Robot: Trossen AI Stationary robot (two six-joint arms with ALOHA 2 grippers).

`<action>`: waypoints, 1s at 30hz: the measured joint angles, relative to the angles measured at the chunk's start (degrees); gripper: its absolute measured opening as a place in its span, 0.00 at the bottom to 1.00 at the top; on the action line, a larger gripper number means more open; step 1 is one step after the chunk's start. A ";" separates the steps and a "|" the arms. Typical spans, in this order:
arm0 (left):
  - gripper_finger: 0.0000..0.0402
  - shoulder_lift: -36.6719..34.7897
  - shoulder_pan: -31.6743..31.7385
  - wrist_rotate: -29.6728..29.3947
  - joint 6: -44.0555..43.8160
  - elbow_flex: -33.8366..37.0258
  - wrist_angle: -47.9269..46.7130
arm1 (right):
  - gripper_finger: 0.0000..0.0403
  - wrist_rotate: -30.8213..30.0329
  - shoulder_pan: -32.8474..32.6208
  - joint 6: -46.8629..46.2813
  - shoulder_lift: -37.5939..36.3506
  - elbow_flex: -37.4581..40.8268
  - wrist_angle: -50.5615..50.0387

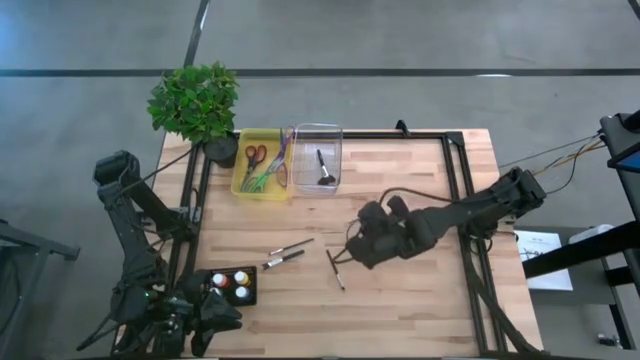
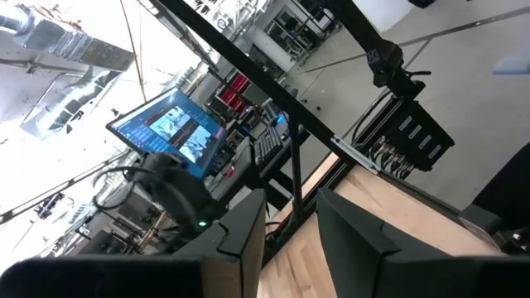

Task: Pick & Place Paint Supplies
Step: Put the gold and black paintbrush into the transparent bin

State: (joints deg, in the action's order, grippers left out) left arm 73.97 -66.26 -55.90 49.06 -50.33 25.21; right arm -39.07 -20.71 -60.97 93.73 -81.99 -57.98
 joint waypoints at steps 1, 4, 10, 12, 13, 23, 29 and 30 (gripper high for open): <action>0.29 0.00 0.00 0.00 0.00 0.00 0.00 | 0.02 -0.78 0.50 1.51 0.00 -1.26 -0.02; 0.29 0.00 0.00 0.00 0.00 0.00 0.01 | 0.02 -2.03 2.54 6.53 0.09 -5.00 0.56; 0.29 0.00 0.01 0.00 -0.02 0.00 0.00 | 0.02 -1.21 9.03 17.08 0.24 -6.14 7.53; 0.29 0.00 0.00 0.00 -0.02 0.00 0.00 | 0.02 -1.09 11.46 19.98 0.24 -6.02 9.54; 0.29 0.00 0.02 -0.01 -0.02 0.00 0.00 | 0.02 -0.75 12.75 21.47 0.24 -5.98 10.44; 0.29 0.00 0.02 -0.01 -0.09 0.00 -0.25 | 0.02 7.17 26.15 33.17 0.93 -5.85 22.04; 0.29 0.00 0.02 -0.04 -1.15 0.00 -1.53 | 0.02 8.79 26.34 36.30 2.82 -5.73 22.13; 0.29 0.00 0.02 -0.04 -1.36 0.00 -1.53 | 0.02 10.18 25.65 37.19 2.89 -5.51 21.87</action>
State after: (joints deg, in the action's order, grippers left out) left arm 73.97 -66.24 -55.94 47.70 -50.33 23.68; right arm -28.90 4.94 -23.77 96.62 -87.49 -36.10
